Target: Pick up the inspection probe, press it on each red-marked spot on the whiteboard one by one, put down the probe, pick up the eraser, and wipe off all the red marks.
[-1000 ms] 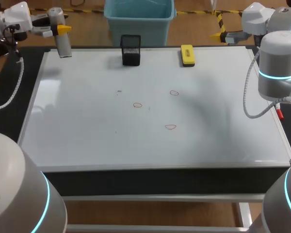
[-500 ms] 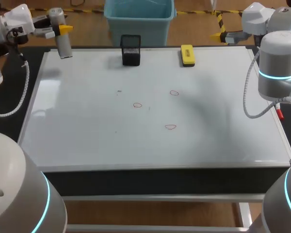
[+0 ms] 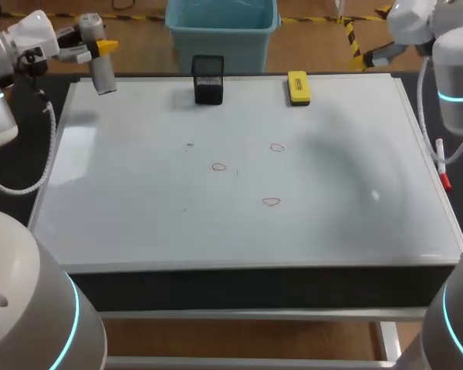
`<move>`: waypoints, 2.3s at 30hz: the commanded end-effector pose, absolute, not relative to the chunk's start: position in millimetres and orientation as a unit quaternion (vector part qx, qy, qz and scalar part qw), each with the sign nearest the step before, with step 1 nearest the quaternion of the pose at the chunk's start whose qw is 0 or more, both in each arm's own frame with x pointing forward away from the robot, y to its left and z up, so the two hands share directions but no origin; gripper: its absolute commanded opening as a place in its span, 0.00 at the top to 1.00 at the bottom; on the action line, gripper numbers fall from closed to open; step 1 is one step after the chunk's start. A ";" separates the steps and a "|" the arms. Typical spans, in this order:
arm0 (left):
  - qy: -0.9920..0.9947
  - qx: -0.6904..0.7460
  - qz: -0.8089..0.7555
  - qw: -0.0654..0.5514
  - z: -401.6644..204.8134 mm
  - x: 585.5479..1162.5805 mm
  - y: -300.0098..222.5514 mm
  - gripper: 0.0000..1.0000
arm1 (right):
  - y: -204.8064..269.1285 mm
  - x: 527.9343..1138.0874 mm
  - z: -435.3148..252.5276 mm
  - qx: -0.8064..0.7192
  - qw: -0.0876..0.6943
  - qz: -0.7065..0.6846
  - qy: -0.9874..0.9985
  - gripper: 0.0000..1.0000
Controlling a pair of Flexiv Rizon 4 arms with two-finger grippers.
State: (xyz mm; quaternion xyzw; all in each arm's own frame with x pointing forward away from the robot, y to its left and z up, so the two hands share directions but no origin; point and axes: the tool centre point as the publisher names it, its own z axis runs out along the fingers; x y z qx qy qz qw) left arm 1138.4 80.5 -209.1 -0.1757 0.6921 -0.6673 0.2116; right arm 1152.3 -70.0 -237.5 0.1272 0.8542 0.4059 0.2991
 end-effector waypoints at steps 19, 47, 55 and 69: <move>0.687 -0.190 -0.664 0.228 -207.6 1135.3 78.7 1.00 | -82.5 1201.8 -282.2 -0.139 0.186 0.312 0.921 0.00; 0.687 -0.190 -0.664 0.228 -207.6 1135.3 78.7 1.00 | 5.2 1194.1 -330.3 -0.512 0.161 0.168 0.827 0.00; 0.687 -0.190 -0.664 0.228 -207.6 1135.3 78.7 1.00 | 18.7 1191.5 -329.2 -0.593 0.137 0.107 0.786 0.00; 0.687 -0.190 -0.664 0.228 -207.6 1135.3 78.7 1.00 | 24.1 1191.3 -339.6 -0.626 0.138 0.083 0.763 0.00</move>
